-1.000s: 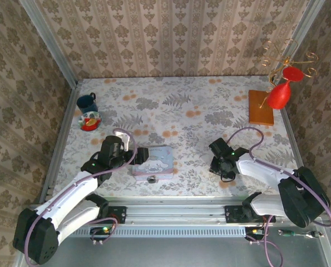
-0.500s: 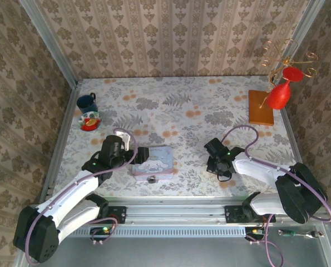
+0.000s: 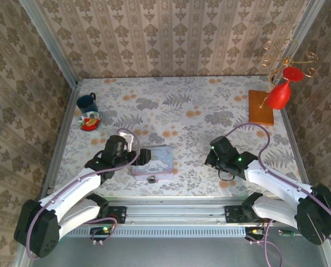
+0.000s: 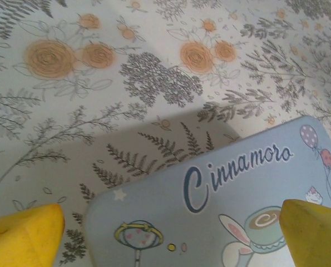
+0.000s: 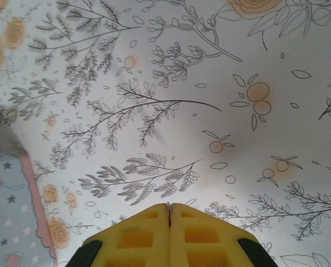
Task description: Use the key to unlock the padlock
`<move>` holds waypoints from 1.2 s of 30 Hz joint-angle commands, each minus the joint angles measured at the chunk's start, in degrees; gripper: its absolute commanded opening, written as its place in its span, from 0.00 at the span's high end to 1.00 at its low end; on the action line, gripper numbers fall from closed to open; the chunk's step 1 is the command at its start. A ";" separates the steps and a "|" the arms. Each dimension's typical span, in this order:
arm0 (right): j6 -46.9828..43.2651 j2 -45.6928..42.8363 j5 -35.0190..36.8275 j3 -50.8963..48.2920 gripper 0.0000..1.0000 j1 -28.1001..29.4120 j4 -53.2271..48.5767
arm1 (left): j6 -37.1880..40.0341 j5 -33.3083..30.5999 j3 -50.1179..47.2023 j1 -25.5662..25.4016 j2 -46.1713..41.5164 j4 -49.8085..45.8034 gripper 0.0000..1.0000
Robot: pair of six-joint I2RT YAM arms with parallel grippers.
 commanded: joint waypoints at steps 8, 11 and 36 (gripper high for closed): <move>1.32 -6.13 -5.00 0.71 1.00 0.36 4.22 | 2.75 1.21 4.45 -13.00 2.73 3.83 0.01; 3.45 -6.41 -7.39 2.65 1.00 0.42 3.96 | 7.22 -1.84 5.68 -17.67 2.92 4.89 0.02; 14.80 -8.49 -11.52 12.63 1.00 9.48 12.53 | 23.25 7.24 -1.37 -21.97 6.39 48.05 0.17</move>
